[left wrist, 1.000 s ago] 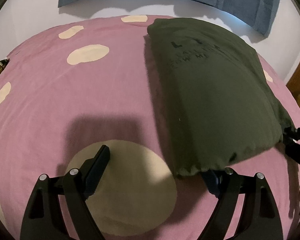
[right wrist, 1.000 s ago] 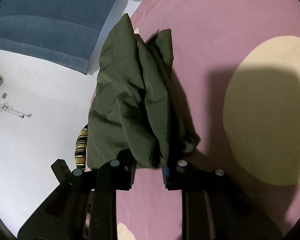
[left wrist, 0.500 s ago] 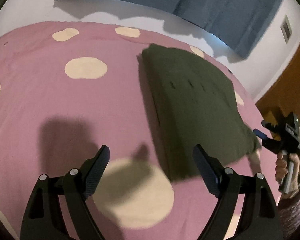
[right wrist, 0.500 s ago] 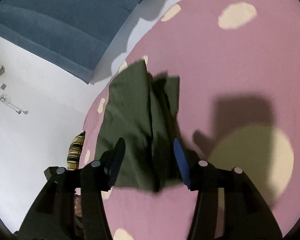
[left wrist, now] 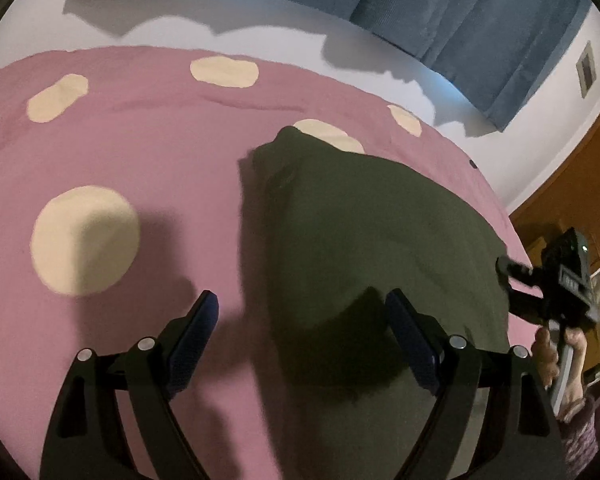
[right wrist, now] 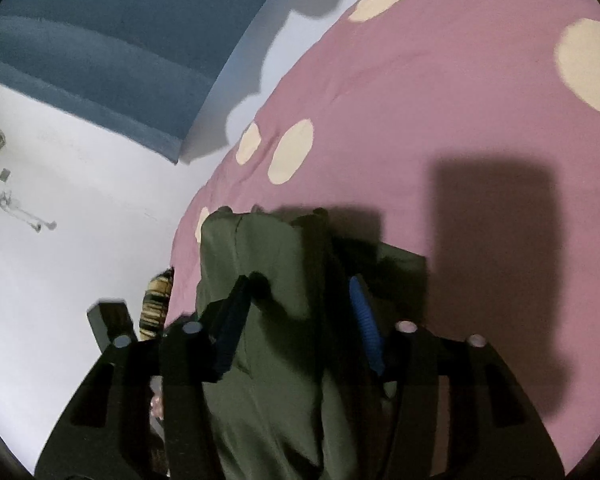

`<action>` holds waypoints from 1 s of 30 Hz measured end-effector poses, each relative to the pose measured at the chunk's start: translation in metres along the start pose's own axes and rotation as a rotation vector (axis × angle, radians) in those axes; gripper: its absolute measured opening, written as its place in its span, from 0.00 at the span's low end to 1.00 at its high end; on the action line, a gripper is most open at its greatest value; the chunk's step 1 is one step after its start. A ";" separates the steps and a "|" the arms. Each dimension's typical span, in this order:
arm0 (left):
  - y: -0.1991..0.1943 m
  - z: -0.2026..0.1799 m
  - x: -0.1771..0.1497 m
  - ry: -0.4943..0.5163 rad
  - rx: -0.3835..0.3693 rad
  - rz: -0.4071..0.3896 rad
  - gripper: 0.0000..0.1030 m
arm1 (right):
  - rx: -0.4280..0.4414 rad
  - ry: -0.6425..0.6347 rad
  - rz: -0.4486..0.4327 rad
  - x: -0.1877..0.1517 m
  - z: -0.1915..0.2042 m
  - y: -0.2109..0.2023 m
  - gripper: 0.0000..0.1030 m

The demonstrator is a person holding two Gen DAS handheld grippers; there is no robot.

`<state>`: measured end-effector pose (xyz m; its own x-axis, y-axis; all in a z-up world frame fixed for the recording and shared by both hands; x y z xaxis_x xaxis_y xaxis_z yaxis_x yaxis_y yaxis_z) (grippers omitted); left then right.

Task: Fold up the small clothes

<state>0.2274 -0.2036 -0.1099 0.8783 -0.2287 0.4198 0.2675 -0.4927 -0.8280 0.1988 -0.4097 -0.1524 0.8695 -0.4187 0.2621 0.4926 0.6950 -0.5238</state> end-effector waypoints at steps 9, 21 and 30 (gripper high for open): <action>0.021 0.007 0.014 0.017 0.069 -0.001 0.80 | -0.093 -0.122 0.011 0.017 0.016 0.010 0.03; 0.045 0.022 0.011 -0.010 0.097 0.020 0.80 | -0.080 0.005 0.073 0.026 -0.025 0.041 0.08; 0.016 0.047 0.014 -0.080 -0.122 0.028 0.80 | 0.005 0.072 -0.037 0.023 -0.038 -0.017 0.70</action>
<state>0.2630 -0.1753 -0.1344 0.9148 -0.1782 0.3624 0.1970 -0.5865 -0.7856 0.2092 -0.4537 -0.1681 0.8459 -0.4847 0.2224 0.5246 0.6813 -0.5105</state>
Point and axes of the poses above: each gripper's, at about its wrist camera, not at the fingertips, and y roughly the way its jaws point, z to its left, x to its top, the point moved 7 cm from there along y, roughly the way its jaws point, and after that the axes turned 10 degrees about z, right-handed, at the moved point
